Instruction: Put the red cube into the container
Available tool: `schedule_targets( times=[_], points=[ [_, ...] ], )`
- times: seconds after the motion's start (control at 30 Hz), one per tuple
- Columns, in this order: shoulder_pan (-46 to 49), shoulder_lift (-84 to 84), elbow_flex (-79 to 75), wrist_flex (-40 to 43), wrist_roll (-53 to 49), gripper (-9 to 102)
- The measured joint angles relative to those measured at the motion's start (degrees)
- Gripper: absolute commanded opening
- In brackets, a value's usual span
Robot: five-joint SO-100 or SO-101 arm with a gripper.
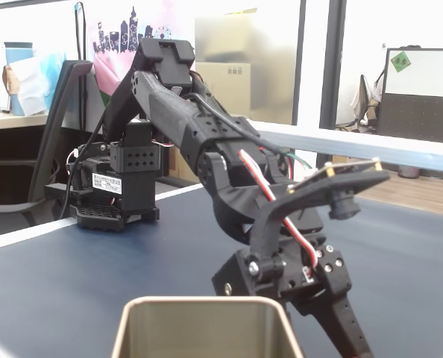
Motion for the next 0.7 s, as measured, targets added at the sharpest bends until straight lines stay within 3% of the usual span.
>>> schedule_targets(
  times=[0.33,0.7],
  points=[
    [-0.1,0.1,0.0,2.5,0.0,6],
    [-4.8,12.0,1.2,17.5,1.2,4]
  ],
)
